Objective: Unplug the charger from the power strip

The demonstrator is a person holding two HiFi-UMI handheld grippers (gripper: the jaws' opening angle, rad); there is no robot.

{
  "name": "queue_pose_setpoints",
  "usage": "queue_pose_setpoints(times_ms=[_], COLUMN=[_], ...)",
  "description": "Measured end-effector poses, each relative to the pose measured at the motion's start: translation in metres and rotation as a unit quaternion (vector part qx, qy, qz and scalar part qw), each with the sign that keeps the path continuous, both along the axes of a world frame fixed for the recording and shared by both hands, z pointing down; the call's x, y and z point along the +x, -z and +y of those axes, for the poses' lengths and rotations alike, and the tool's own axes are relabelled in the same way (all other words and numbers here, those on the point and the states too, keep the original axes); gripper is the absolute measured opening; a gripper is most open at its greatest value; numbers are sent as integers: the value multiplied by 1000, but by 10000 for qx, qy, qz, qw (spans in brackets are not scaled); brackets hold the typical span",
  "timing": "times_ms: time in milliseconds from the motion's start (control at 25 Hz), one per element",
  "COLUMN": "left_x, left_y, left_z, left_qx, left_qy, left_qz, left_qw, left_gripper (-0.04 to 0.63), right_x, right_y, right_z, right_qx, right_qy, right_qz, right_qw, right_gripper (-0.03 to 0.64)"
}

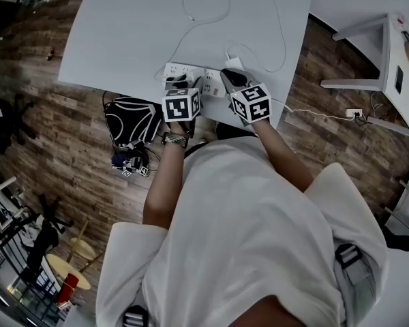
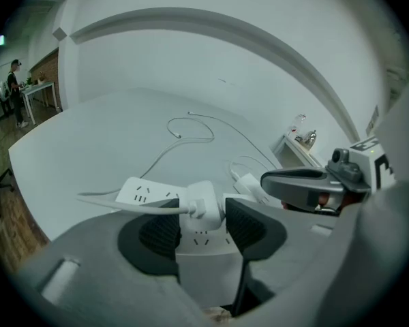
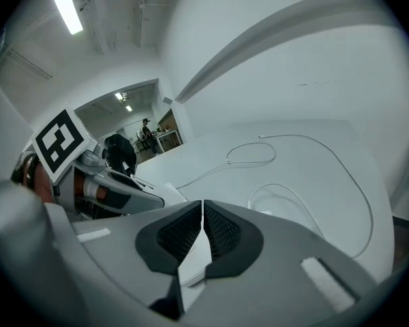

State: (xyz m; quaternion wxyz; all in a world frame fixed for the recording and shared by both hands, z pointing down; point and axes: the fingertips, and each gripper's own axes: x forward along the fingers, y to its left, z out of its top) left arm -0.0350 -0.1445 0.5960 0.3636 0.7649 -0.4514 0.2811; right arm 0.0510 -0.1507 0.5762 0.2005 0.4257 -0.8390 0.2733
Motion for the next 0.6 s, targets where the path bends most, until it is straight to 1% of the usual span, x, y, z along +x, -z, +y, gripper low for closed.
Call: queue_pose_setpoints(times_ms=[80, 280, 440, 600], left_x=[-7, -17, -19, -27], left_y=[0, 4, 7, 13], left_z=[1, 10, 19, 27], left_qx=[23, 104, 117, 180], left_qy=[99, 166, 144, 98], left_qz=[-57, -32, 41, 32], left_qw=[9999, 9998, 9998, 9998], left_gripper=[225, 227, 227, 227], right_x=[1, 2, 2, -4], right_y=[1, 7, 13, 25], right_z=[2, 13, 22, 28], right_qx=[-21, 16, 69, 243], right_qy=[-102, -309, -431, -498], right_qz=[0, 12, 9, 30], right_qw=[9999, 9995, 9990, 9985], right_gripper=[8, 8, 8, 9])
